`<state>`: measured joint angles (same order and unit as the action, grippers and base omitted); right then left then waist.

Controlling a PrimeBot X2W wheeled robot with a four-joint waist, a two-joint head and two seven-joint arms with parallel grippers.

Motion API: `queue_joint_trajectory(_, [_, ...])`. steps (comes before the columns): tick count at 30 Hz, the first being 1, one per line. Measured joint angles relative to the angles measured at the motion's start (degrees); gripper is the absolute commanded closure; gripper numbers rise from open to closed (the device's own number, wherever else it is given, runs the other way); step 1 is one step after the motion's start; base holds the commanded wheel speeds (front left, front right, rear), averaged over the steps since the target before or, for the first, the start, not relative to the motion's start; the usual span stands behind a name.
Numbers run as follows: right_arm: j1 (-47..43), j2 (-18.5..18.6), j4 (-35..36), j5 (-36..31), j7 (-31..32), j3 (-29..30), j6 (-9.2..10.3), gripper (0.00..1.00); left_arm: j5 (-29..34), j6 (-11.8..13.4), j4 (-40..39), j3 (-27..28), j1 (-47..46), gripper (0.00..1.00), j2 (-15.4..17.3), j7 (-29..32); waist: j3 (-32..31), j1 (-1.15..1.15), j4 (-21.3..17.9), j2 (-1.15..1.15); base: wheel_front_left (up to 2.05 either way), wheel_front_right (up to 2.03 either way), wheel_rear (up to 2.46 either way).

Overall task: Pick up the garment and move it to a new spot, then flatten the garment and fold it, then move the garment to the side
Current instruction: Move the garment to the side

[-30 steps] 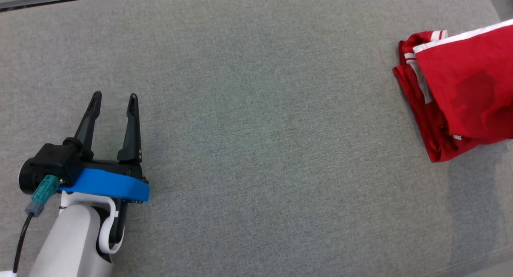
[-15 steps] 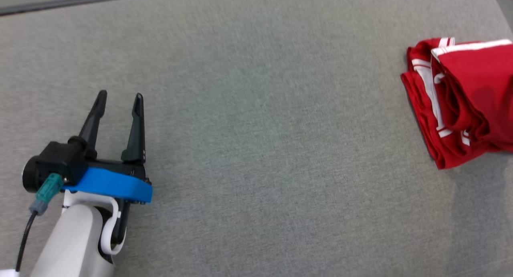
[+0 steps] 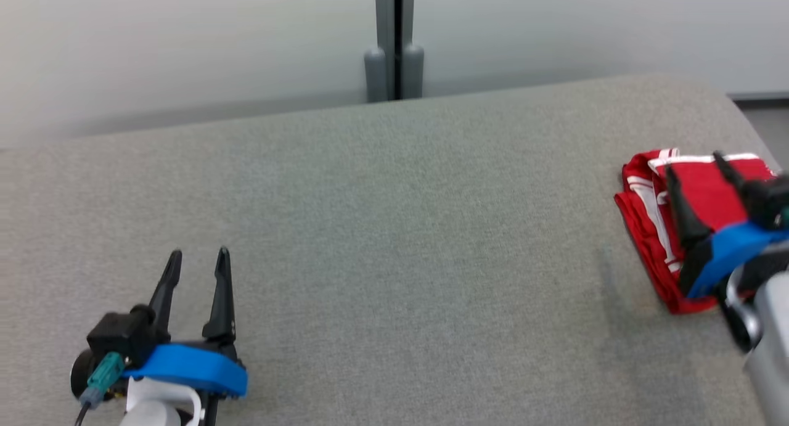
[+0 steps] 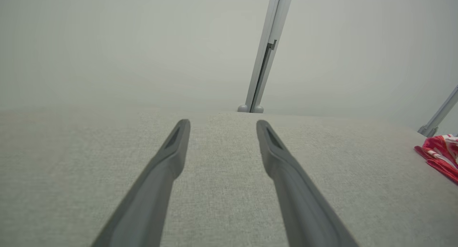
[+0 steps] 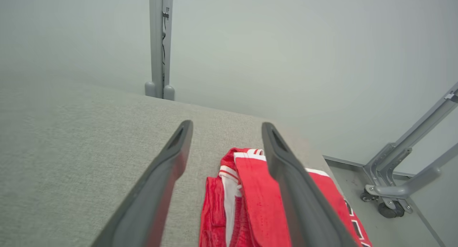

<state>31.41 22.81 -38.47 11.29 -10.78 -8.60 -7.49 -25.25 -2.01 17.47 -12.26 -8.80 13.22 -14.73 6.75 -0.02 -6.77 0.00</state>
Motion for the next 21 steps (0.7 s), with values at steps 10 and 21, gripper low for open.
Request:
queue_joint_trajectory(10, [-20.78,-14.06,17.40,-3.81,0.76,8.83,0.00,0.00,-0.07,1.04,-0.94,2.07,6.59,0.00,-0.91,-0.25,-5.09,0.01,2.97,0.00,0.00,0.00,0.00])
queue_joint_trajectory(21, [-24.62,-17.37,23.04,-5.94,4.55,9.29,0.00,0.00,-0.03,0.97,-0.47,2.37,8.05,0.00,-2.23,-0.26,-7.58,0.01,5.36,0.00,0.00,0.00,0.00])
